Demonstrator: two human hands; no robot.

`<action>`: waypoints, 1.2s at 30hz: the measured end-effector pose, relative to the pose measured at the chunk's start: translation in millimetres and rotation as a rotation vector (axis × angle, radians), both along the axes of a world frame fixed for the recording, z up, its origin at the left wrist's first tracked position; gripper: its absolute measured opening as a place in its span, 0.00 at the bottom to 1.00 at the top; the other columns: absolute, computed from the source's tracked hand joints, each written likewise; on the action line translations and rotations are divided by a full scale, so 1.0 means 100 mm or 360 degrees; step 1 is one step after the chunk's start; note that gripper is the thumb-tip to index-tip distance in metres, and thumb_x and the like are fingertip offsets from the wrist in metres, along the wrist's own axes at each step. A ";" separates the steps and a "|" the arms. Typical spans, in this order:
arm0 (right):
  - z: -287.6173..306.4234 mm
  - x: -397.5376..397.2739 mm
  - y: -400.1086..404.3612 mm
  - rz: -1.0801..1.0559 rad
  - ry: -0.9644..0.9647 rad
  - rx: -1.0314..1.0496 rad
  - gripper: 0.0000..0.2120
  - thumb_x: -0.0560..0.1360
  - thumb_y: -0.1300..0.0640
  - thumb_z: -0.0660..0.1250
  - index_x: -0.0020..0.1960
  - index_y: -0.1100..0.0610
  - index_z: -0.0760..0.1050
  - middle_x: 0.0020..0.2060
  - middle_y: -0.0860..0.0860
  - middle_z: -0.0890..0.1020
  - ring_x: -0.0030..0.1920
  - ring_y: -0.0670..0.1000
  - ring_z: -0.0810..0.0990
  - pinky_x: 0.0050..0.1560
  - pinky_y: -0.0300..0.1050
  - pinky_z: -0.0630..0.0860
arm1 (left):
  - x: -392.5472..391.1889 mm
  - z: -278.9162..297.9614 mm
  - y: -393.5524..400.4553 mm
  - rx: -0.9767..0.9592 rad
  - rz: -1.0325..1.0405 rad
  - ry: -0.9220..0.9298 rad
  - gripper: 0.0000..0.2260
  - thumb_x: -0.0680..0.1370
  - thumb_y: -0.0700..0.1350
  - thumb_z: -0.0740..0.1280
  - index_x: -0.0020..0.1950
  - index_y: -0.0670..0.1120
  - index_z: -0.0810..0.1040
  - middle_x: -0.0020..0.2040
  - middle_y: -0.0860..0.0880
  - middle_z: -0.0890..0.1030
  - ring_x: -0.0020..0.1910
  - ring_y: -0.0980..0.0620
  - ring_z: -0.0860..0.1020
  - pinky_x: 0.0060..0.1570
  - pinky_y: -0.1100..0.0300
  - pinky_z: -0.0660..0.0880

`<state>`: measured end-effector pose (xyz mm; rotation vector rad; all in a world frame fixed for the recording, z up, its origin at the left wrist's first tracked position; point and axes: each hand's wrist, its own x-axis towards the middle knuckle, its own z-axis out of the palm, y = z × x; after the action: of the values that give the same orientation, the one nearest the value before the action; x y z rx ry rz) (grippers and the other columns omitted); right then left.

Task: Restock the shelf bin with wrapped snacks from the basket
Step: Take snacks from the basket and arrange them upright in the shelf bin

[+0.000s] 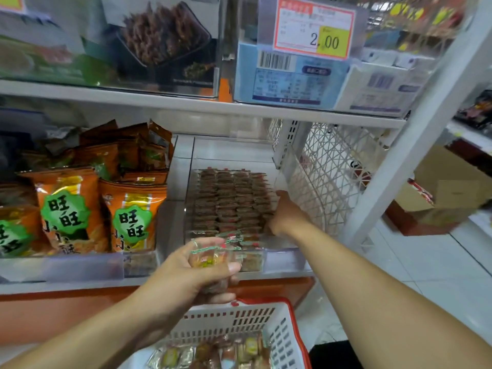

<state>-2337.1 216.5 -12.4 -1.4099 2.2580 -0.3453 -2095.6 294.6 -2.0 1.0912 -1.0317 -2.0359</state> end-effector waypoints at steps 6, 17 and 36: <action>0.02 0.08 -0.03 0.0130 0.0091 0.0021 0.37 0.78 0.56 0.68 0.81 0.53 0.51 0.70 0.54 0.75 0.68 0.57 0.75 0.52 0.42 0.64 | 0.00 0.03 -0.02 0.0087 -0.0007 0.0057 0.27 0.63 0.46 0.81 0.61 0.44 0.82 0.53 0.38 0.86 0.53 0.41 0.86 0.42 0.52 0.84; 0.55 0.31 0.37 0.0436 -0.0033 -0.0757 0.22 0.77 0.54 0.70 0.70 0.47 0.72 0.50 0.45 0.83 0.48 0.45 0.82 0.50 0.44 0.80 | 0.10 0.24 -0.01 0.0041 0.0069 0.0136 0.15 0.65 0.54 0.76 0.48 0.51 0.89 0.53 0.42 0.87 0.51 0.47 0.87 0.34 0.58 0.83; 0.59 0.59 0.93 0.0410 -0.1674 -0.0264 0.26 0.65 0.54 0.79 0.56 0.67 0.77 0.43 0.58 0.85 0.42 0.54 0.81 0.44 0.45 0.78 | 0.17 0.35 0.01 0.0312 0.0150 0.0104 0.33 0.67 0.67 0.70 0.56 0.41 0.86 0.53 0.40 0.86 0.47 0.45 0.86 0.39 0.55 0.84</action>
<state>-2277.9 309.9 46.3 -1.1514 1.2019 -0.9345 -2078.8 296.0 33.4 1.1407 -0.7462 -2.1145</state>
